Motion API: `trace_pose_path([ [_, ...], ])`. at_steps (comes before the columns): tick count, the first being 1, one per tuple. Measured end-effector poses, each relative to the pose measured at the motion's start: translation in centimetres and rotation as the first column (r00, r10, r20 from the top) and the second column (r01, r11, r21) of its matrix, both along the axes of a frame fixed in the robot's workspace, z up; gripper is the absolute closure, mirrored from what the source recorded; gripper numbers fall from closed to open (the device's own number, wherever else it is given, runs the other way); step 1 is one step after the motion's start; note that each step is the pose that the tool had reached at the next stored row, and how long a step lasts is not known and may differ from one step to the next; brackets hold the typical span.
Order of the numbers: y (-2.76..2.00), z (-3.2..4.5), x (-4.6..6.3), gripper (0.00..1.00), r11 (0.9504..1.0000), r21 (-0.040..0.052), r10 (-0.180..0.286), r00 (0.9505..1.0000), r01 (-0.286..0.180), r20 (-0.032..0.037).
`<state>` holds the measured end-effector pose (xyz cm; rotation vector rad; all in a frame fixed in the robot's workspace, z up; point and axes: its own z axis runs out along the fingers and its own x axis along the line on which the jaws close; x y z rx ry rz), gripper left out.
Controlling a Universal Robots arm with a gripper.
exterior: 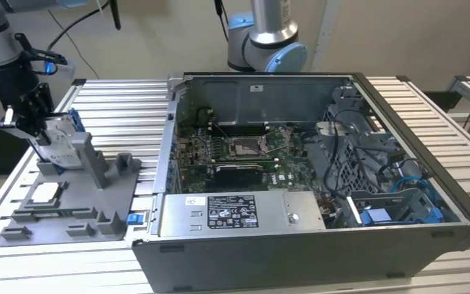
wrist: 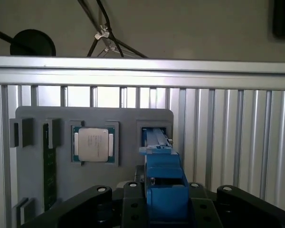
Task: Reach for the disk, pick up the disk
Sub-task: 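Pick up the disk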
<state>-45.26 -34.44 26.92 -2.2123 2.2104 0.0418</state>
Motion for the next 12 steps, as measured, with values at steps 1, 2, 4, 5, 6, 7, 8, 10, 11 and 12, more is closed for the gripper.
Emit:
trace_pose_path([
  [1, 0.0, 0.07, 0.0, 1.0, 1.0, 0.0, 0.0, 1.0, 0.0, 0.0001],
  [2, 0.0, 0.15, 0.0, 1.0, 1.0, 0.0, 0.0, 1.0, 0.0, 0.0],
  [4, 0.0, 0.31, 0.0, 1.0, 1.0, 0.0, 0.0, 1.0, 0.0, 0.0],
  [5, 0.0, 0.39, 0.0, 1.0, 1.0, -0.0001, 0.0, 1.0, 0.0, 0.0],
  [6, 0.0, 0.48, 0.0, 1.0, 1.0, 0.0, 0.0, 1.0, 0.0, 0.0],
  [7, 0.0, 0.56, 0.0, 1.0, 1.0, 0.0, 0.0, 1.0, 0.0, 0.0],
  [8, 0.0, 0.65, 0.0, 1.0, 1.0, 0.0, 0.0, 1.0, 0.0, 0.0],
  [10, 0.0, 0.83, 0.0, 1.0, 1.0, -0.0001, 0.0, 1.0, 0.0, 0.0],
  [11, 0.0, 0.92, 0.0, 1.0, 1.0, -0.0001, 0.0, 1.0, 0.0, 0.0],
  [12, 0.0, 1.01, 0.0, 1.0, 1.0, -0.0001, 0.0, 1.0, 0.0, 0.0],
])
